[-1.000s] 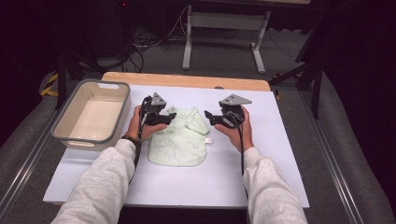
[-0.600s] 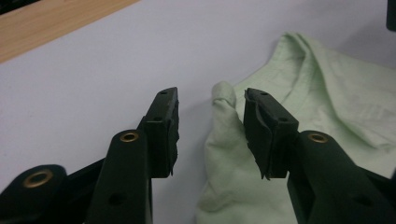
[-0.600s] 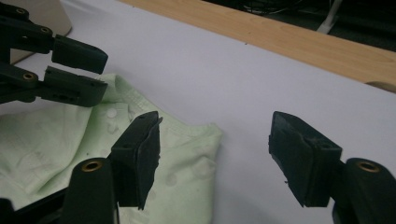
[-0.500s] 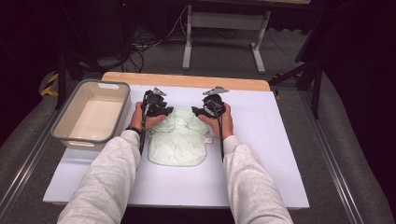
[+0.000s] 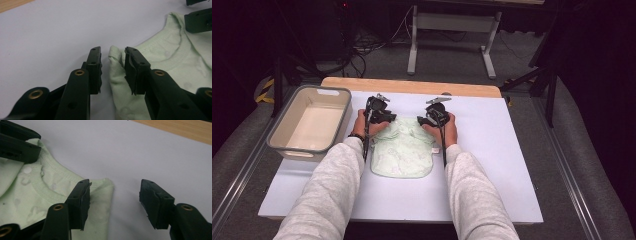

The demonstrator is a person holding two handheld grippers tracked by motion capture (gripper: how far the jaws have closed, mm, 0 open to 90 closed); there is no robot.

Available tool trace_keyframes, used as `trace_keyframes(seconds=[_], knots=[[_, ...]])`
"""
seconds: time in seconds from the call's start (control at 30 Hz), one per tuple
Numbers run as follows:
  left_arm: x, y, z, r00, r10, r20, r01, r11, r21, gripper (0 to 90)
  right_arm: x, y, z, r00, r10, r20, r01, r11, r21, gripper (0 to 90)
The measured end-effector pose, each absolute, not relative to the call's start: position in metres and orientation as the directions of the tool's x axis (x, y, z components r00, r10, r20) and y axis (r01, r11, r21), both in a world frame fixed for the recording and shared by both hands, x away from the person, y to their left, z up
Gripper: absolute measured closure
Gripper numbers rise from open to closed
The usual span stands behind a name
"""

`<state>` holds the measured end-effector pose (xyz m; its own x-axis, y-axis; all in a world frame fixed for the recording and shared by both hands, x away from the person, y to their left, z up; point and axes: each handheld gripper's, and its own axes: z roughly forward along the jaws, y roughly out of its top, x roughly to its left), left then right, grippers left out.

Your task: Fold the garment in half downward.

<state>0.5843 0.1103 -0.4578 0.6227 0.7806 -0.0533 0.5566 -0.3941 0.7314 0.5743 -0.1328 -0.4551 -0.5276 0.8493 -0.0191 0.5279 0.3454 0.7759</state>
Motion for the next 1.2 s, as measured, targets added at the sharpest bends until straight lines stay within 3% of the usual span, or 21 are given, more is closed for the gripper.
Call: trace_keyframes(seconds=[0.37,0.4,0.5,0.6,0.7,0.77,1.2], knots=[[0.5863,0.1136,-0.4615,0.636,0.769,-0.068,0.544,-0.384,0.746,75.5,0.5799,-0.128,-0.4568,-0.522,0.853,0.018,0.55,0.32,0.771,51.3],[0.5859,0.1127,-0.4617,0.642,0.764,-0.069,0.539,-0.386,0.749,78.2,0.5804,-0.13,-0.4564,-0.515,0.857,0.013,0.553,0.32,0.769,57.8],[0.586,0.1123,-0.4603,0.654,0.755,-0.049,0.529,-0.41,0.743,84.0,0.5805,-0.1303,-0.456,-0.518,0.855,0.011,0.554,0.326,0.766,63.3],[0.5857,0.1106,-0.4596,0.655,0.755,-0.042,0.529,-0.418,0.738,85.0,0.5806,-0.1296,-0.4556,-0.529,0.848,0.013,0.553,0.333,0.764,69.8],[0.5875,0.1097,-0.4586,0.651,0.758,-0.035,0.532,-0.424,0.733,84.9,0.5812,-0.1276,-0.4551,-0.566,0.824,0.02,0.545,0.356,0.759,82.3],[0.5888,0.1092,-0.4573,0.654,0.756,-0.012,0.523,-0.442,0.729,83.9,0.5812,-0.1266,-0.455,-0.572,0.82,0.023,0.544,0.358,0.758,85.0],[0.5898,0.1101,-0.4571,0.651,0.759,-0.003,0.522,-0.445,0.728,87.1,0.5783,-0.1247,-0.4536,-0.567,0.824,0.004,0.525,0.358,0.772,87.8]])
